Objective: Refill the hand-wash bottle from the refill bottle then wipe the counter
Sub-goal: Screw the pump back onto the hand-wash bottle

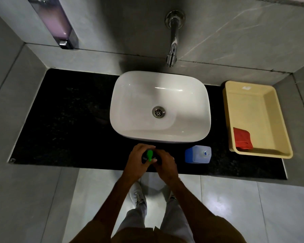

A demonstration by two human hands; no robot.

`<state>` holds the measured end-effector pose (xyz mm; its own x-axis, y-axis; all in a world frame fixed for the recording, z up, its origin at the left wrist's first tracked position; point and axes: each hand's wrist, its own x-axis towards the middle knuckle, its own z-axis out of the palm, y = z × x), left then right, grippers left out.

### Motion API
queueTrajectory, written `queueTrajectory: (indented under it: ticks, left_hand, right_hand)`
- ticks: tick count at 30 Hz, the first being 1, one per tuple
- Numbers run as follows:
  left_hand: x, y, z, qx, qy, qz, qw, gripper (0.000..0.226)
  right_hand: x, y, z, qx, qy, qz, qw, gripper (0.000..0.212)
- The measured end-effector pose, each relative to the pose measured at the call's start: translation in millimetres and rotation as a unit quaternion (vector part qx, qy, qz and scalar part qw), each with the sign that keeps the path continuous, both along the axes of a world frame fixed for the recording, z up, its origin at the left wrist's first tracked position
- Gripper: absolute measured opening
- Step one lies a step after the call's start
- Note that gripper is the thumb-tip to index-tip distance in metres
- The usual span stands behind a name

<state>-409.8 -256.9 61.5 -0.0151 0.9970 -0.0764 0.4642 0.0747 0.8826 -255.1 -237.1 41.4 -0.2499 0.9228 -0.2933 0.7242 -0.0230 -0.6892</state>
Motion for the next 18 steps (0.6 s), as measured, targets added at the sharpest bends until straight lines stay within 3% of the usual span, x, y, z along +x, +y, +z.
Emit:
queueTrajectory:
  ticks: [3,9,14,18]
  left_hand:
    - [5,-3,-1,0.016,0.028,0.054,0.998,0.030]
    - [9,-8,3,0.025,0.028,0.045,0.998,0.033]
    - [7,-21,4,-0.007,-0.007,0.020,1.000,0.054]
    - [4,-26,1,-0.016,-0.012,0.028,0.999,0.054]
  right_hand:
    - [0,0,-1,-0.004,0.009,0.001,1.000,0.037]
    - [-1,1,0,-0.011,0.003,-0.002,1.000,0.034]
    - [0,-1,-1,0.004,0.007,-0.007,1.000,0.046]
    - [-1,-1,-3,-0.004,0.028,-0.007,1.000,0.047]
